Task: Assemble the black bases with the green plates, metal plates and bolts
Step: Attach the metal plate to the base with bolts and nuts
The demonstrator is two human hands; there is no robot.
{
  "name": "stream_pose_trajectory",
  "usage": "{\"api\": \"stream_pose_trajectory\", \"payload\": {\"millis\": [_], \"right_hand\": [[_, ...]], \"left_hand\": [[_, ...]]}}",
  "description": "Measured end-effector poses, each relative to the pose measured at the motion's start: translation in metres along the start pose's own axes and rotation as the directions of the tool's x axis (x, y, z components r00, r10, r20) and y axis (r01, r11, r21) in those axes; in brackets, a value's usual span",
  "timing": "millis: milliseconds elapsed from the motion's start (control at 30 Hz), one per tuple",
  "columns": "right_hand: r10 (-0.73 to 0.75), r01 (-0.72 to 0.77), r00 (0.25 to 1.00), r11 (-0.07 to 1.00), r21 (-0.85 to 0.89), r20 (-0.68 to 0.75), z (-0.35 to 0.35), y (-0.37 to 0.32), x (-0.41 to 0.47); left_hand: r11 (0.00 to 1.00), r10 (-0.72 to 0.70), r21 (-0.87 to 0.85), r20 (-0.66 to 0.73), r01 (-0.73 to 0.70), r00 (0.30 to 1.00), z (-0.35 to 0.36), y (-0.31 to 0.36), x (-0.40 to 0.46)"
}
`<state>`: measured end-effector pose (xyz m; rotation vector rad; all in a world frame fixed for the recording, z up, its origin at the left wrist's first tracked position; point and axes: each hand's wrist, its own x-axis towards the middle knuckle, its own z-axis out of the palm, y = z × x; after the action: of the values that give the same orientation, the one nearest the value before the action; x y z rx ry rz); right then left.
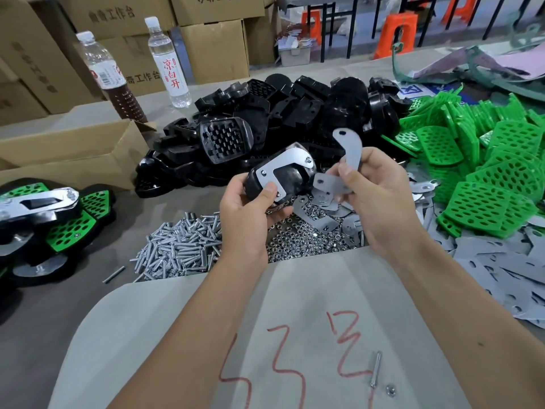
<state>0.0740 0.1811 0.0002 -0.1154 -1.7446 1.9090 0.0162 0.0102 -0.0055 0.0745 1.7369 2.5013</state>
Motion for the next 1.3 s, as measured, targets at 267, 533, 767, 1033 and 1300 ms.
{"api": "stream_pose_trajectory", "payload": {"millis": [267,533,767,1033,1300], "right_hand": [[-0.225,0.222,0.974,0.966,-0.13,-0.006,0.008,-0.001,-0.005],[-0.037,0.004,0.982,0.985,-0.173,-0.186,-0.002,0.006,0.001],[-0.202,0.116,0.979,0.674,-0.729,-0.03,0.005,0.007,-0.005],[0.036,0.297,0.948,0.26,-0.919,0.316,0.022,0.004,-0.012],[-0.07,-0.006,0.976,0.938,-0.346,-0.208,0.014,-0.002,-0.009]], "left_hand": [[1.0,-0.011,-0.013,-0.005,0.011,1.0,0.002,0.0,0.0],[0.998,-0.009,-0.067,-0.07,0.004,0.997,0.002,0.002,-0.001],[0.996,0.005,-0.092,-0.096,-0.014,0.995,0.003,0.001,0.0],[0.998,0.012,-0.064,-0.101,-0.018,0.995,0.003,0.001,-0.001],[0.999,-0.005,-0.038,-0.093,0.001,0.996,0.002,0.0,0.0]]}}
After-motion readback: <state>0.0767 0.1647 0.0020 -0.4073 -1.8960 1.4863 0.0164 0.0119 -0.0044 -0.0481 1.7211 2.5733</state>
